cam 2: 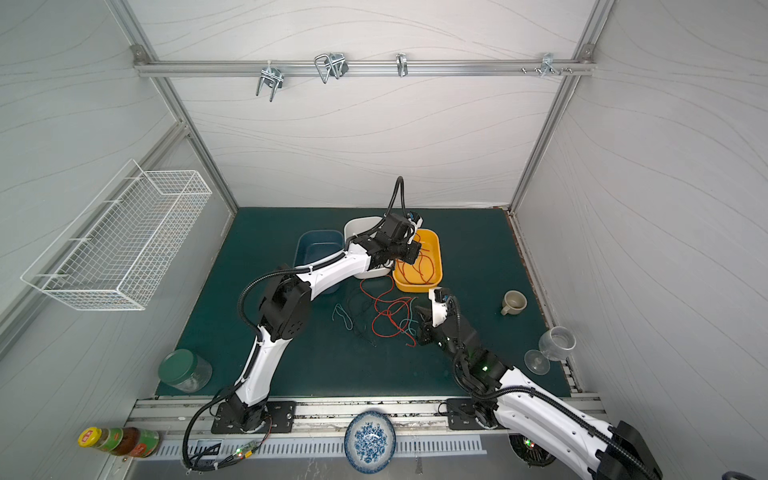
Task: Untangle the cables
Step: 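Lower the red wire into the yellow bin and open the left gripper, then move the left gripper back down to the wire pile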
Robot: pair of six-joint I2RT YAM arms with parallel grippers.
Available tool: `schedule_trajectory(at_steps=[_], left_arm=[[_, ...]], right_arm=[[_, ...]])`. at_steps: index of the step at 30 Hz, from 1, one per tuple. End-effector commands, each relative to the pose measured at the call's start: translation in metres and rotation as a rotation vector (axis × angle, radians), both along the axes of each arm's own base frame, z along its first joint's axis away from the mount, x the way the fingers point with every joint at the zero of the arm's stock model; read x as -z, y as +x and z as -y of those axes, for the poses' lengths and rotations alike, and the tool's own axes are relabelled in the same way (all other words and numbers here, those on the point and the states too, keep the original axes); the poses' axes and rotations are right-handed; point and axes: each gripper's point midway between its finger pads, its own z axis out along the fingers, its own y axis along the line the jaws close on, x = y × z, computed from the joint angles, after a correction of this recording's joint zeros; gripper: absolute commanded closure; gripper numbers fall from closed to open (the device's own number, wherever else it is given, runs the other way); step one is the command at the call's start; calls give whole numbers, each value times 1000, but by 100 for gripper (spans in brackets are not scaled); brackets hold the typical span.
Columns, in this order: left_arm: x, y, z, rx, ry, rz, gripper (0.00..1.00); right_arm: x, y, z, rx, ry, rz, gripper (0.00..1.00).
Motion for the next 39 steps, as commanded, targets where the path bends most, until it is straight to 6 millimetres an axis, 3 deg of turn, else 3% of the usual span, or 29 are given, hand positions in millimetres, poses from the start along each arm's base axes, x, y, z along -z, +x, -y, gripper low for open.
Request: schedule_trajectory(at_steps=[1,5,13,25,33,39], left_arm=[[26,4,-4,7,72,-23,98],[33,1,-3,17,81,-50,93],[12,-2,1,45,55,-42,87],[7,-8,-2,78,89,-44,74],[-22,-4,-2,81,81,14,70],[-55,-2,-8,79,80,88,64]], right_arm=[[-6,2,1,9,26,12,100],[-6,2,1,8,27,12,100],[-6,1,0,7,27,9,100],[-7,1,1,8,29,12,100],[-7,2,1,9,29,12,100],[-6,2,1,8,28,11,100]])
